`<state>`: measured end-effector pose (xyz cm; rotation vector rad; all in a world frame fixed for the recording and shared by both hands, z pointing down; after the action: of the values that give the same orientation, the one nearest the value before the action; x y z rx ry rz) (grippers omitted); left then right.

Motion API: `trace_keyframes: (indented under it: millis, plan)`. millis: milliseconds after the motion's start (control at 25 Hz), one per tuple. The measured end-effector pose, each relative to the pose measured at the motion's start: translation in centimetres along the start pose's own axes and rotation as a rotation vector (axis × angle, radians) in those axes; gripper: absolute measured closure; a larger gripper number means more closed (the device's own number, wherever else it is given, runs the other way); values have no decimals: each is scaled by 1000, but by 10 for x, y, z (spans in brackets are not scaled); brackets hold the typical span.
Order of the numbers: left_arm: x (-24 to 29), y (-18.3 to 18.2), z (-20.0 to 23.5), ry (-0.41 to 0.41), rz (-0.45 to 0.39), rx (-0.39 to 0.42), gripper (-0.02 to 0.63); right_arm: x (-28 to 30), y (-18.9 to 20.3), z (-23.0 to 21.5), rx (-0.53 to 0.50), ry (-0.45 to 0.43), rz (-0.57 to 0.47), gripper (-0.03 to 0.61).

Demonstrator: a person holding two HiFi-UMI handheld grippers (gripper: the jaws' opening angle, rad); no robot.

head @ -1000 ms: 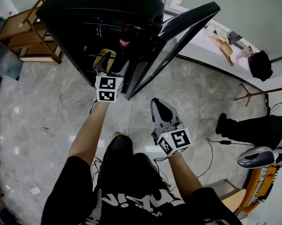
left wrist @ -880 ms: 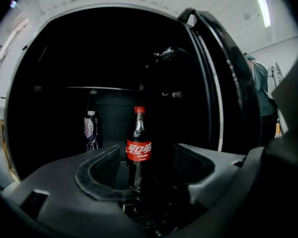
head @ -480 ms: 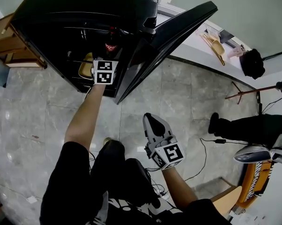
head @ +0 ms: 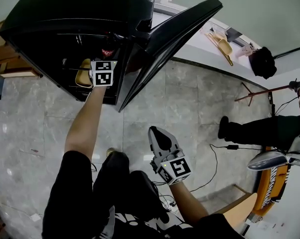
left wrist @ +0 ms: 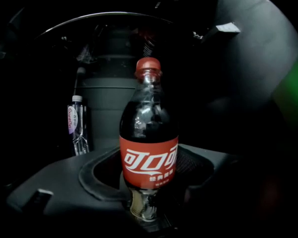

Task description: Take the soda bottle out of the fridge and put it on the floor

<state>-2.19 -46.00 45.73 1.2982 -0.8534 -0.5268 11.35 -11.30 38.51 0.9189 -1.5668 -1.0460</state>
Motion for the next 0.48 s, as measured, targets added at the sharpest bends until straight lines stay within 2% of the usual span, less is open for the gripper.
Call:
trace_keyframes:
  millis: [240, 480]
  plan:
    - [-19, 1, -15, 18, 41, 28, 304, -2, 7, -2, 6, -7, 17, 555]
    - [-78, -9, -36, 29, 13, 24, 304, -8, 10, 8, 10, -52, 21, 554]
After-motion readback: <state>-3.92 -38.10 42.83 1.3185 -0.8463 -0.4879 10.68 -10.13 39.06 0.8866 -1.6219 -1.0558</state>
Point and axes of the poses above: the fingertips, and each gripper's own axes: x forward along the fingers, z to its left, y out of its underside, the point moved 2 cm from there along -x, backward along the fingers, and after that the axes turned 14 degrees about y, right-handed, at the moved point
